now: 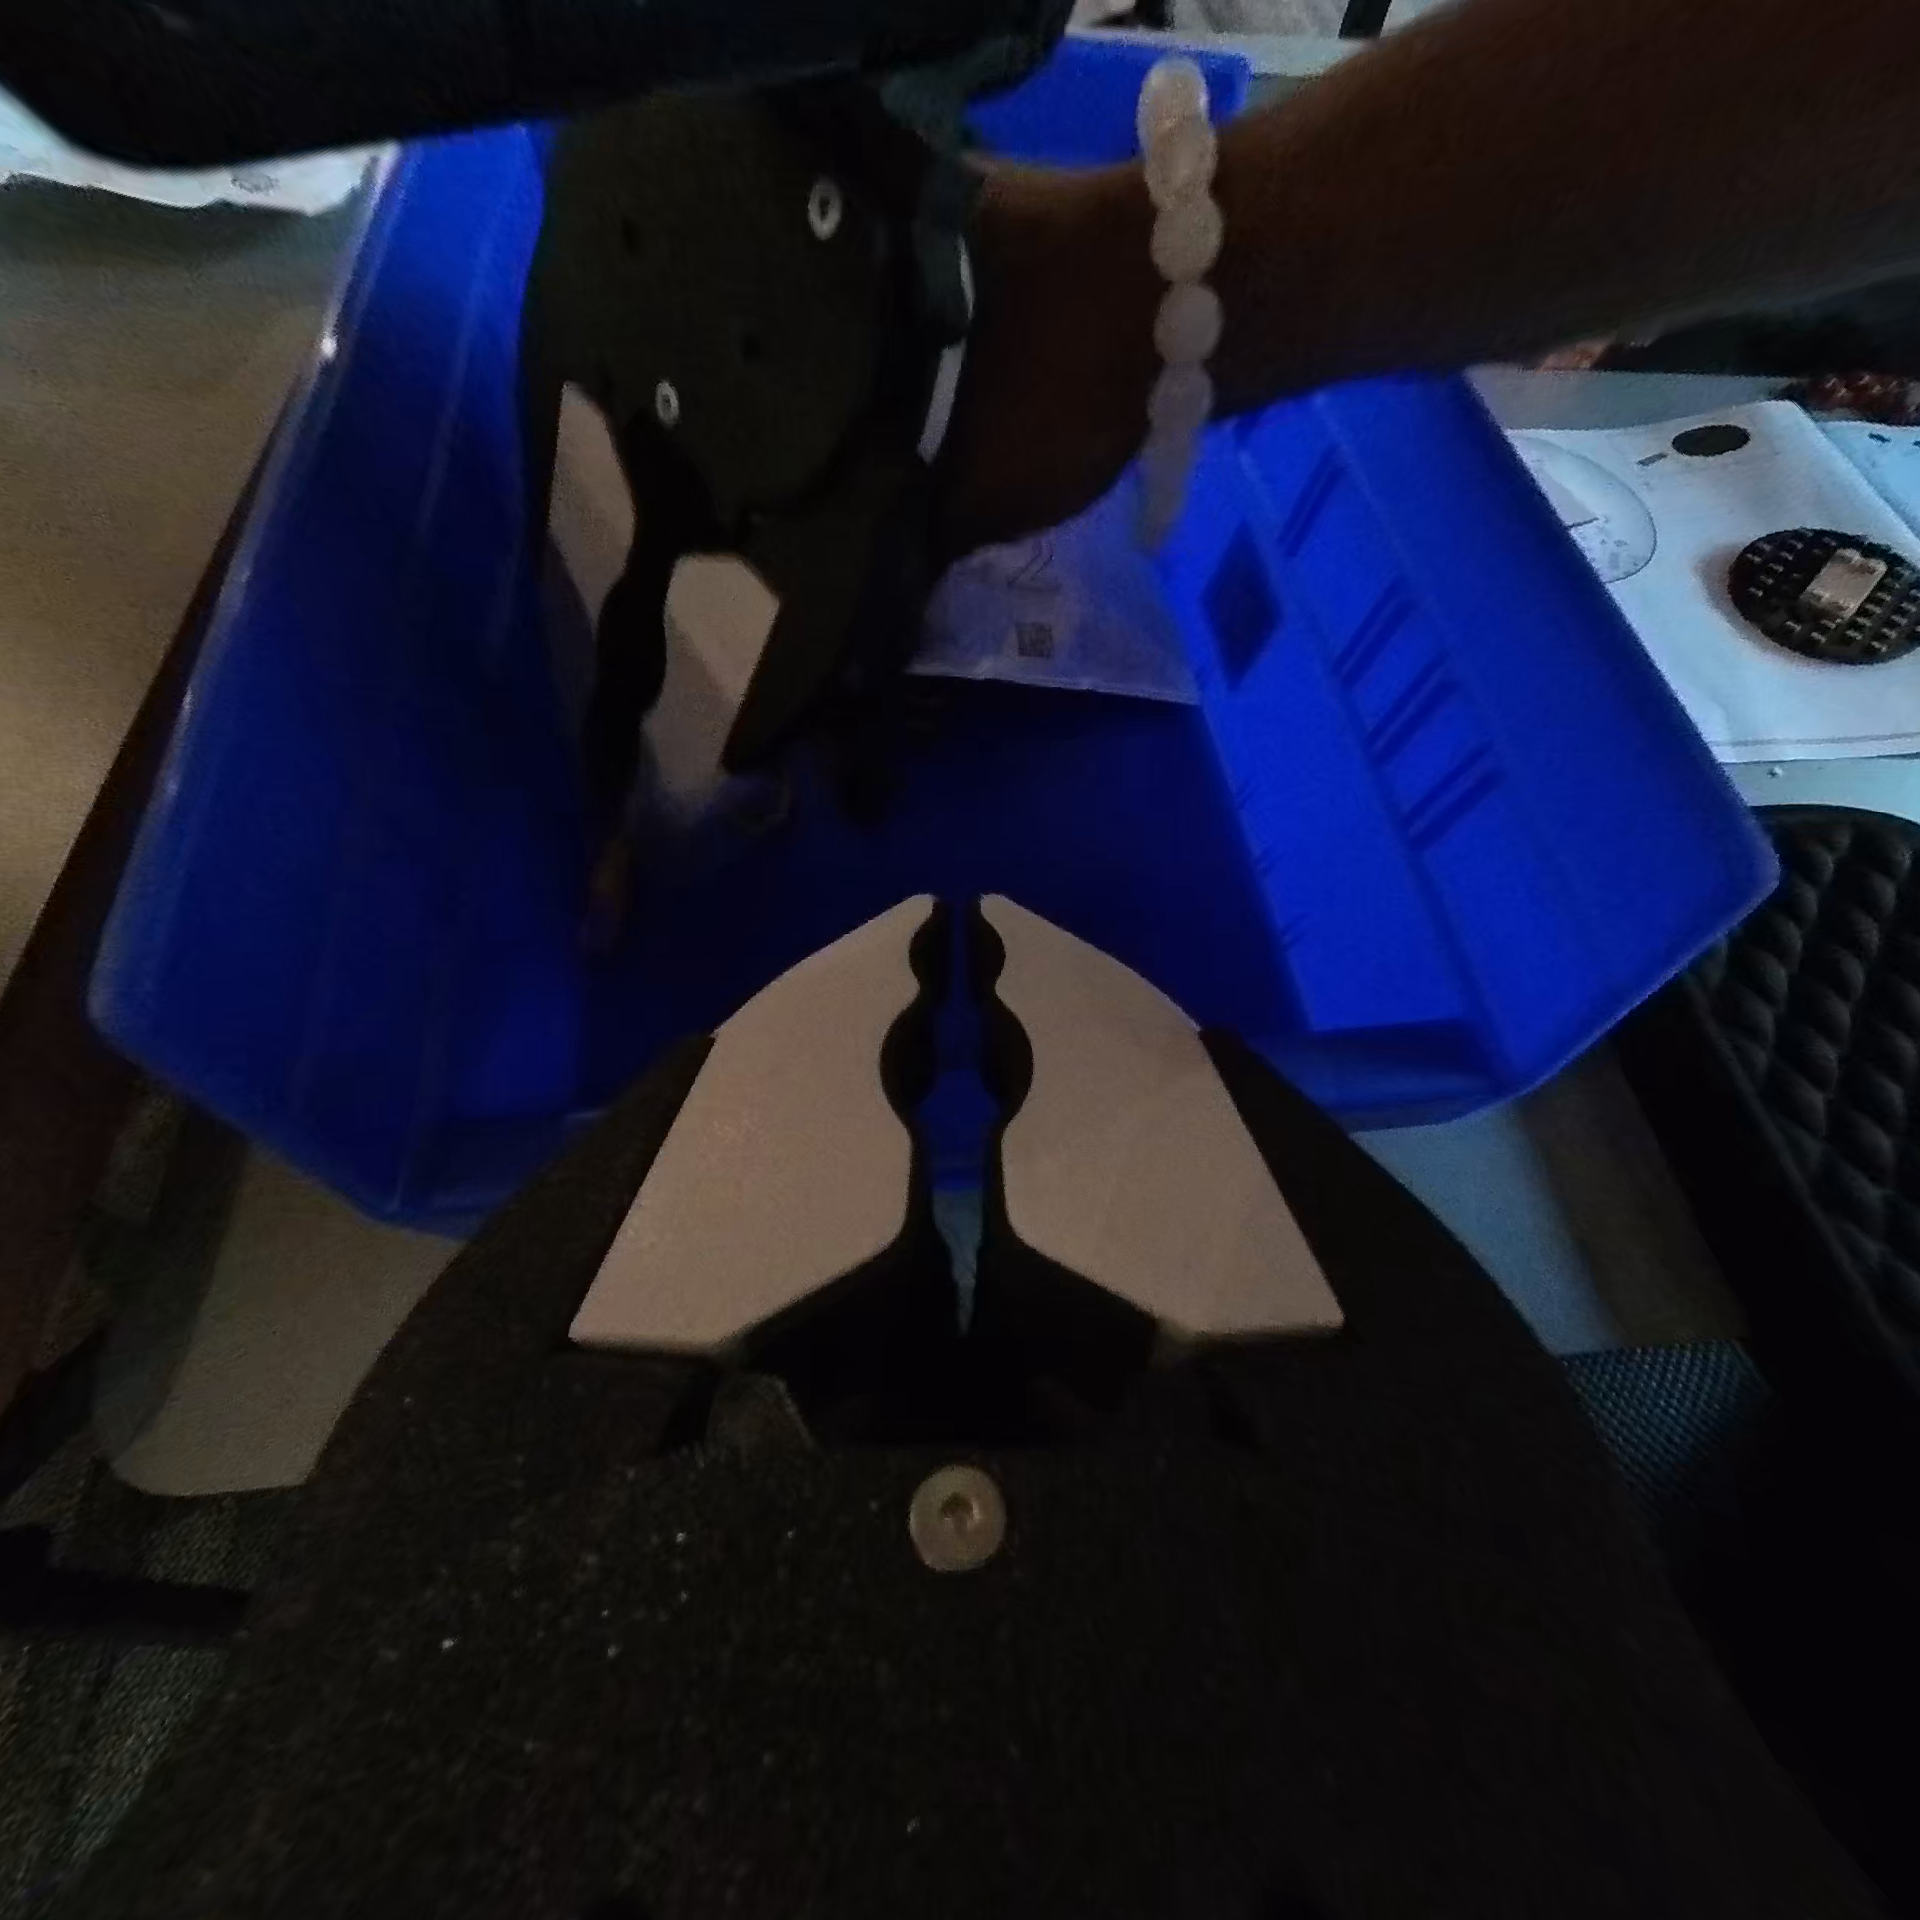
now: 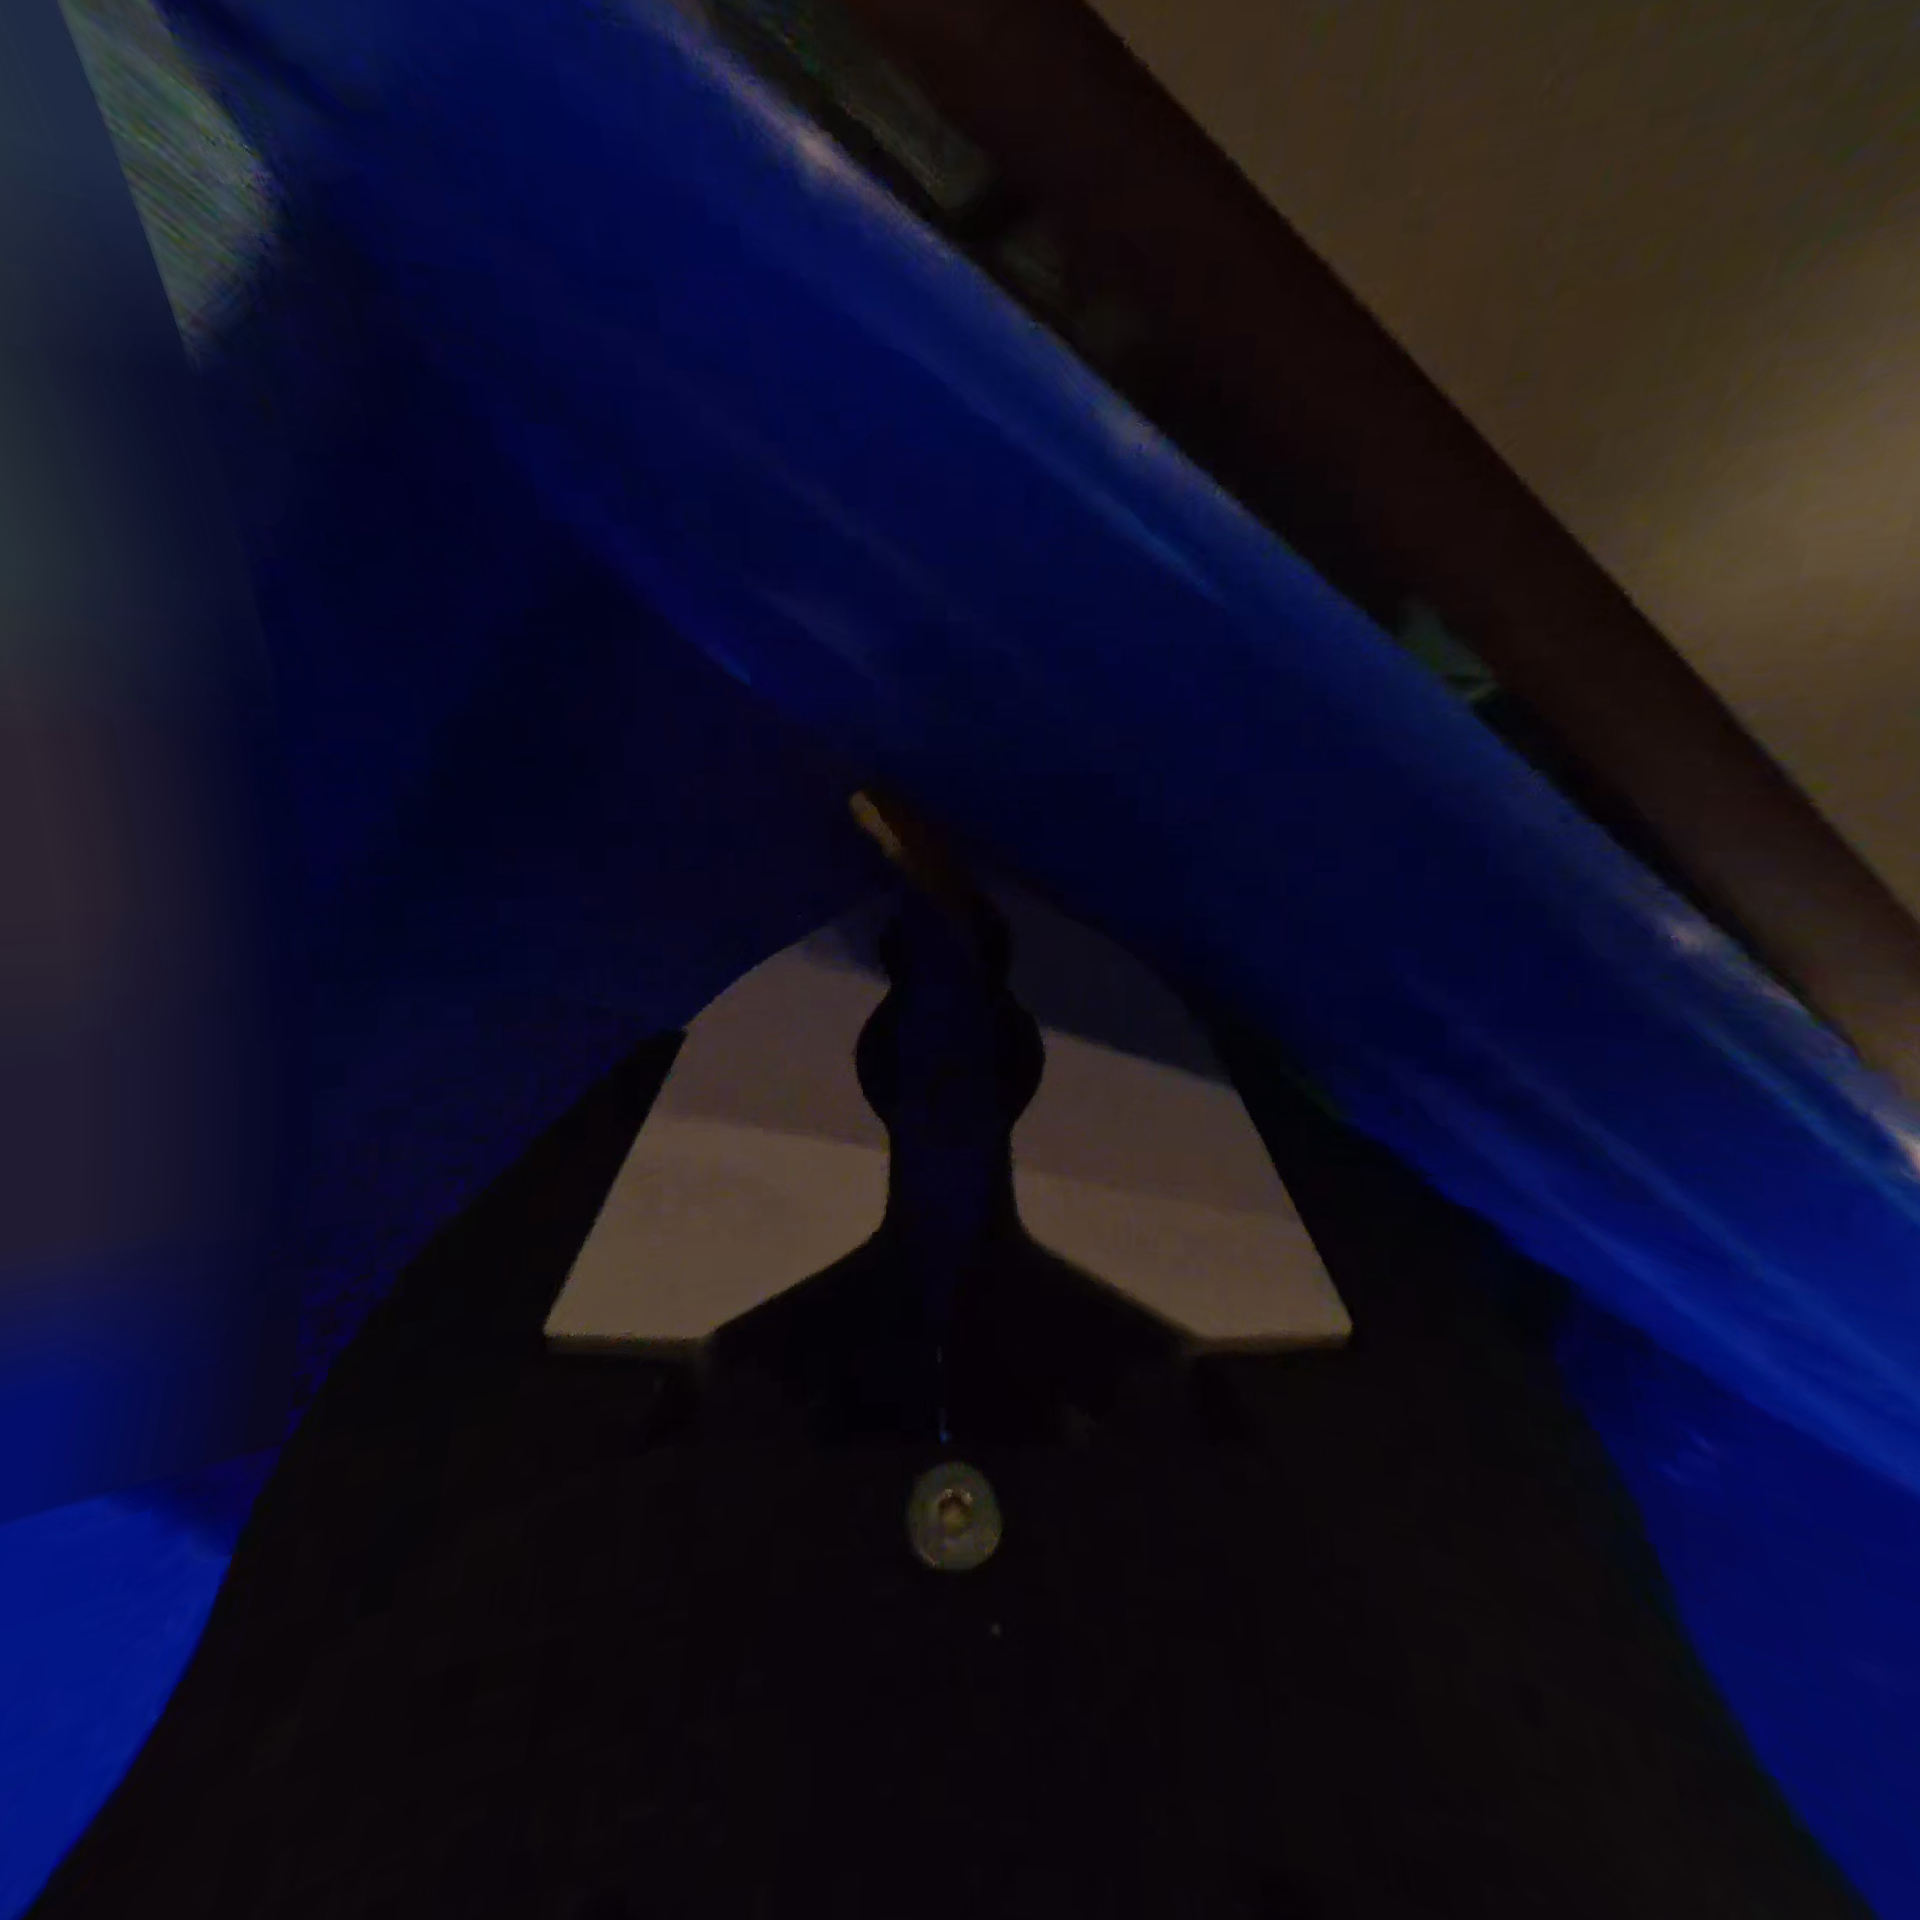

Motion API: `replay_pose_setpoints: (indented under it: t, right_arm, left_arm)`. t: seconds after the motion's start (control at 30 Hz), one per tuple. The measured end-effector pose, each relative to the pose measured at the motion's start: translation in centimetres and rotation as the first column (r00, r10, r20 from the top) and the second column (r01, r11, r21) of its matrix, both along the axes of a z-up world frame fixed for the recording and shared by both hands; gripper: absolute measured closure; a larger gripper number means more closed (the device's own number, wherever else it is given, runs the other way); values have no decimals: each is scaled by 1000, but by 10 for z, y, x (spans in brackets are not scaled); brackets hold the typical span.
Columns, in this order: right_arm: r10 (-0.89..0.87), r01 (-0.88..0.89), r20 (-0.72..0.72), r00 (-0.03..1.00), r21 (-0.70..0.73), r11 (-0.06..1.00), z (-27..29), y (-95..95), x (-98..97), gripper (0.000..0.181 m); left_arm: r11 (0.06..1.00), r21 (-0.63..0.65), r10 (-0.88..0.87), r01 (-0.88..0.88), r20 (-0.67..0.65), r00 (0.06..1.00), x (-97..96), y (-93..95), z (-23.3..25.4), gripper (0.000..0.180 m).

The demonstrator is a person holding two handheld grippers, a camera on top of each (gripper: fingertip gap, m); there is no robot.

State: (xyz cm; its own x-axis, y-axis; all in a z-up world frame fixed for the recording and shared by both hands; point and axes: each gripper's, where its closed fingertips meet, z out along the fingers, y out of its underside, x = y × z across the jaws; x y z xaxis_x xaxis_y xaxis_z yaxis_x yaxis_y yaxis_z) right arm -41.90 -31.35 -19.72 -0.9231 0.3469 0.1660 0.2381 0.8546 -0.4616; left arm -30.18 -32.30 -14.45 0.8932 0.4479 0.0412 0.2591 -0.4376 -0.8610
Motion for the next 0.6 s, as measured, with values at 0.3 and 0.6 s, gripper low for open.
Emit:
replay_pose_setpoints:
  t: [0.3,0.6]
  right_arm:
    - [67,-65,-46,997,33,997,9,33,-6,163]
    - [318,-317,-9,948,73,946,-2,14,33,166]
  left_arm:
    - [1000,0,-11,11,4,1000,1,1,-1,178]
    - [1000,-15,-3,3,1,1000,1,0,-2,178]
